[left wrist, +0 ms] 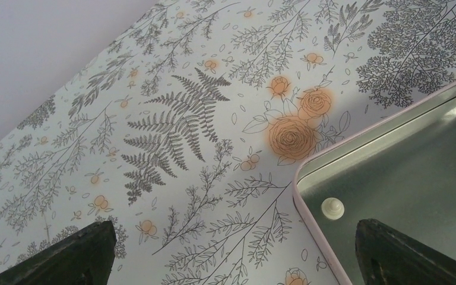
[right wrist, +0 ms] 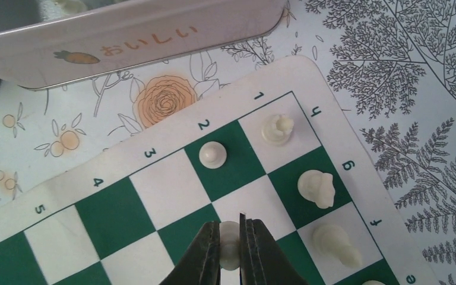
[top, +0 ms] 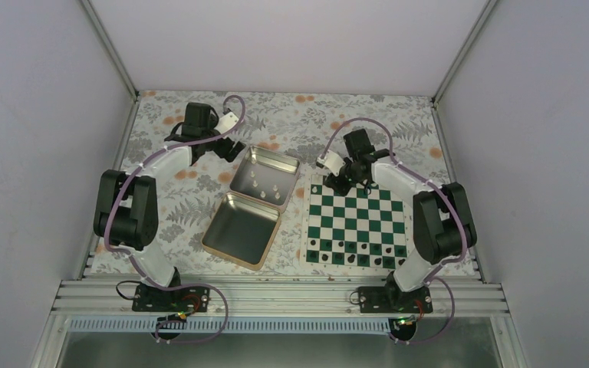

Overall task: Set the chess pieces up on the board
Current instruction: Place the chess piece on the chessboard.

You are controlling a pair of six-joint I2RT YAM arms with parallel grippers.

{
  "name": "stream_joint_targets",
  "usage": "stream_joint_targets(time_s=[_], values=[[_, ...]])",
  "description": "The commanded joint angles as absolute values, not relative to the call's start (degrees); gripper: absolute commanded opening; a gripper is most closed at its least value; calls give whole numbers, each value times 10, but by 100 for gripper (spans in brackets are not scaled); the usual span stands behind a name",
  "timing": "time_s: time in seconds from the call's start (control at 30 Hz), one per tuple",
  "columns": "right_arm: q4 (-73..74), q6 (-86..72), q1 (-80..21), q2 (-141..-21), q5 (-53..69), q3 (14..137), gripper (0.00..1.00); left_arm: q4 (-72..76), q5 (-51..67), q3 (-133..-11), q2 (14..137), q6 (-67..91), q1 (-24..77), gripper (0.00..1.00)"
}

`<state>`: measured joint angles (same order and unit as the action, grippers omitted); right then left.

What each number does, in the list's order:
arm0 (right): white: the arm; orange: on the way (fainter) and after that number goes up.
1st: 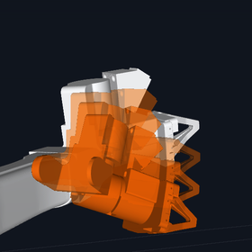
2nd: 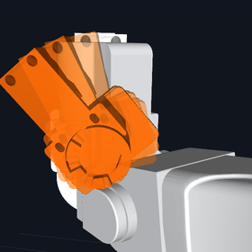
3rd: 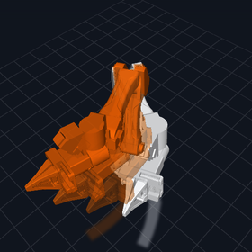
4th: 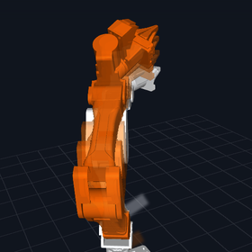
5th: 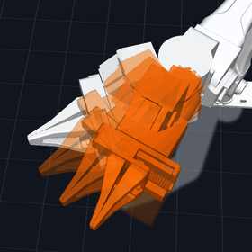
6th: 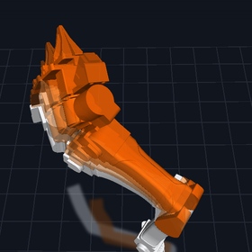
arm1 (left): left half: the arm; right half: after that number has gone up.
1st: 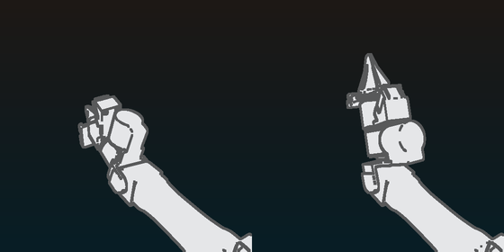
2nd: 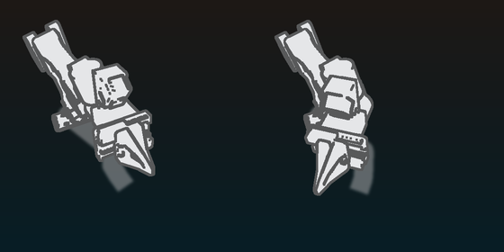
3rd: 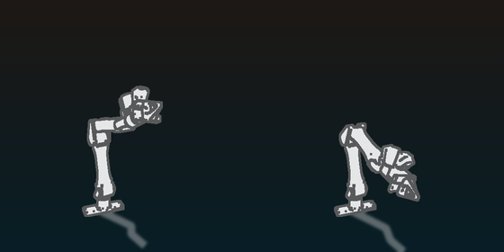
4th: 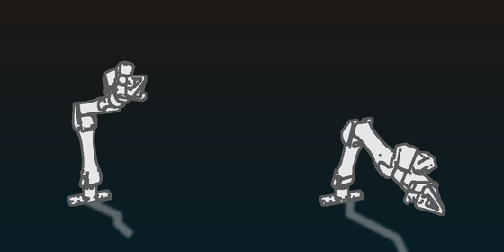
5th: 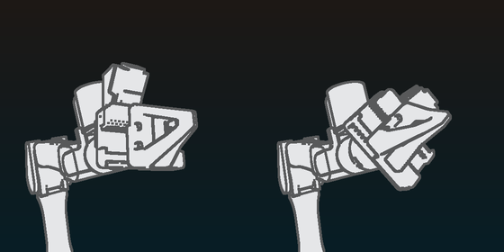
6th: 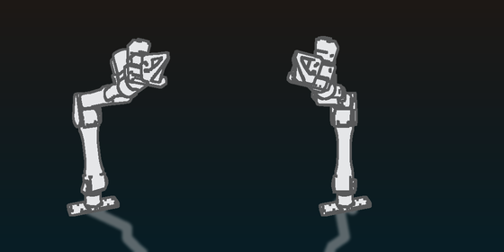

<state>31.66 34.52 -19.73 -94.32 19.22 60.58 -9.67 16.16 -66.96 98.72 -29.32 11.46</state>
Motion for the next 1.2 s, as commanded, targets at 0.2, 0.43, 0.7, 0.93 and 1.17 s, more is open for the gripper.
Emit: stream_joint_targets(time_s=[0.2,0.43,0.7,0.93,1.17], values=[[283,362,-182,-991,208,599,9,-98,164,-682,997,-292,118,100],[274,363,-181,-1008,209,600,10,-96,161,-679,994,-293,118,100],[262,363,-181,-1023,205,600,10,-94,165,-675,991,-293,118,100],[261,363,-181,-1031,205,601,10,-93,164,-673,992,-293,118,100],[259,363,-181,-1035,202,602,11,-93,166,-674,991,-293,118,100]])
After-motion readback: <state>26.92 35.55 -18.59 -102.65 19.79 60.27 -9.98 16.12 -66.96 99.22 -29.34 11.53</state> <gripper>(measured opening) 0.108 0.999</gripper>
